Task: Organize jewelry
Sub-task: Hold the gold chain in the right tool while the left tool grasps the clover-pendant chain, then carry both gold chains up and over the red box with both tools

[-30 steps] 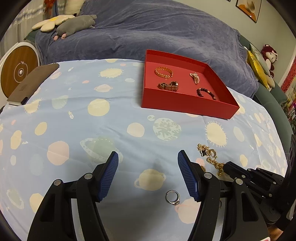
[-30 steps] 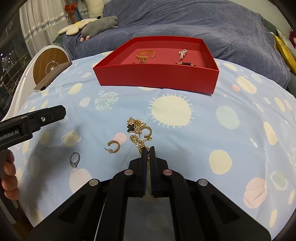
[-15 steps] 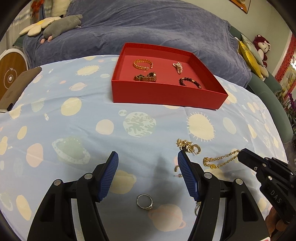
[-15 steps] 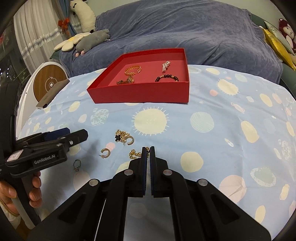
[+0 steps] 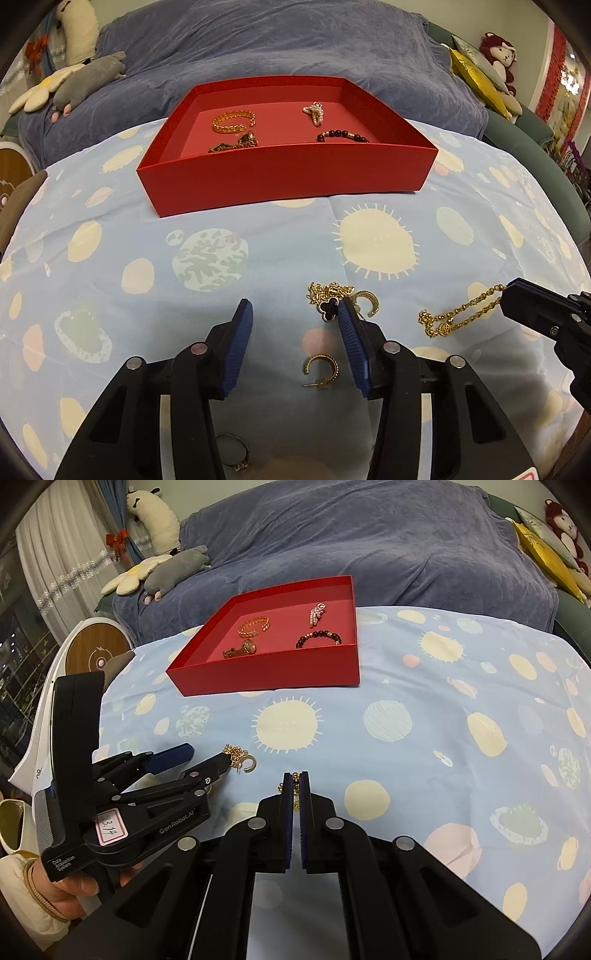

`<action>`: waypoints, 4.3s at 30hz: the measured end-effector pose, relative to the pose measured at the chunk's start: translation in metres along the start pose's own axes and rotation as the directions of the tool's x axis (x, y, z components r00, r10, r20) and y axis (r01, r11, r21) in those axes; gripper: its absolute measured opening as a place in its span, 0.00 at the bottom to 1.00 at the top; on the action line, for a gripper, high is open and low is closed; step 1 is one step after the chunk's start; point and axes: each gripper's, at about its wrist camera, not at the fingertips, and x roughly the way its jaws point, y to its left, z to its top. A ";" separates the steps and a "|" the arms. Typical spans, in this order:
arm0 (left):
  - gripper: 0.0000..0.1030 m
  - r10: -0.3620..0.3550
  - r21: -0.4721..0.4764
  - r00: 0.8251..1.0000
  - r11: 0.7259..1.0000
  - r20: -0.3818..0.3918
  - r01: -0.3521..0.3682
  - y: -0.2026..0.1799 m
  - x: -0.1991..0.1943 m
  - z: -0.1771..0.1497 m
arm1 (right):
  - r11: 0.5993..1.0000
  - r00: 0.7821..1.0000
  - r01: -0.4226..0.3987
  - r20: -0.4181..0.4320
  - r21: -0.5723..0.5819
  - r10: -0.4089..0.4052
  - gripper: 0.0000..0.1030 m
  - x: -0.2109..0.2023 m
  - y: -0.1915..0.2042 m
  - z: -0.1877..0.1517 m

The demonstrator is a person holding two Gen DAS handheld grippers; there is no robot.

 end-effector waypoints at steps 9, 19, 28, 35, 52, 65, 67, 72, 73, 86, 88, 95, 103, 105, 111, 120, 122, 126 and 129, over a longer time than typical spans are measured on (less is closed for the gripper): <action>0.28 0.018 0.057 0.999 0.998 0.037 -0.020 -0.013 0.002 -0.002 | 1.000 1.000 0.001 -0.008 0.011 -0.001 0.02 0.002 -0.006 0.000; 0.02 -0.043 0.033 0.998 0.999 0.041 0.041 -0.009 -0.012 -0.002 | 1.000 1.000 0.003 0.004 0.021 -0.003 0.02 -0.002 -0.006 0.003; 0.02 -0.079 -0.030 0.992 0.996 0.101 0.082 0.012 -0.044 0.010 | 1.000 1.000 -0.002 0.010 0.016 0.002 0.02 -0.004 -0.004 0.004; 0.02 -0.101 -0.069 0.984 0.991 0.144 0.112 0.025 -0.068 0.016 | 1.000 1.000 -0.007 0.016 0.017 0.006 0.02 -0.006 -0.001 0.006; 0.02 -0.113 -0.098 0.946 0.984 0.305 0.149 0.050 -0.135 0.051 | 0.998 0.985 -0.060 0.162 0.002 0.059 0.00 -0.042 0.017 0.054; 0.02 -0.106 -0.125 0.960 0.982 0.260 0.142 0.059 -0.123 0.038 | 1.000 0.994 0.031 -0.109 0.000 -0.030 0.29 0.041 -0.002 -0.007; 0.02 -0.107 -0.123 0.962 0.982 0.251 0.141 0.057 -0.120 0.036 | 0.999 0.993 0.047 -0.109 -0.026 -0.050 0.28 0.047 0.003 -0.011; 0.02 -0.114 -0.112 0.966 0.983 0.233 0.144 0.053 -0.114 0.034 | 0.993 0.992 0.085 -0.086 -0.081 -0.092 0.08 0.051 0.010 -0.008; 0.02 -0.116 -0.111 0.966 0.983 0.231 0.145 0.053 -0.113 0.033 | 0.993 0.992 0.086 -0.084 -0.082 -0.093 0.08 0.050 0.010 -0.008; 0.02 -0.112 -0.114 0.967 0.983 0.228 0.141 0.052 -0.111 0.034 | 0.999 0.998 0.029 0.049 -0.038 -0.028 0.04 0.001 0.009 0.028; 0.02 -0.112 -0.110 0.967 0.984 0.228 0.139 0.051 -0.112 0.035 | 1.000 0.998 0.012 0.057 -0.026 -0.011 0.04 -0.005 0.008 0.032; 0.02 -0.108 -0.112 0.965 0.984 0.238 0.137 0.051 -0.114 0.036 | 0.999 0.995 -0.023 0.100 -0.040 0.027 0.04 -0.023 0.017 0.045; 0.02 -0.093 -0.114 0.969 0.986 0.227 0.121 0.053 -0.110 0.036 | 0.999 0.995 -0.034 0.094 -0.031 0.036 0.04 -0.023 0.017 0.047; 0.02 -0.090 -0.114 0.971 0.986 0.221 0.118 0.053 -0.108 0.035 | 0.999 0.995 -0.033 0.090 -0.031 0.036 0.04 -0.021 0.017 0.045; 0.02 -0.080 -0.118 0.977 0.987 0.196 0.104 0.054 -0.099 0.033 | 0.999 0.996 -0.031 0.080 -0.029 0.033 0.04 -0.017 0.016 0.042; 0.02 -0.073 -0.119 0.981 0.988 0.181 0.095 0.056 -0.092 0.033 | 0.999 0.996 -0.039 0.079 -0.036 0.042 0.04 -0.017 0.019 0.043; 0.02 -0.073 -0.123 0.980 0.988 0.185 0.097 0.057 -0.092 0.034 | 0.999 0.996 -0.041 0.082 -0.035 0.043 0.04 -0.018 0.019 0.044; 0.02 -0.069 -0.127 0.978 0.987 0.195 0.095 0.058 -0.096 0.040 | 0.998 0.995 -0.056 0.085 -0.023 0.058 0.04 -0.021 0.019 0.051; 0.02 -0.069 -0.133 0.974 0.986 0.215 0.099 0.062 -0.104 0.052 | 0.998 0.993 -0.065 0.100 -0.021 0.067 0.04 -0.026 0.021 0.064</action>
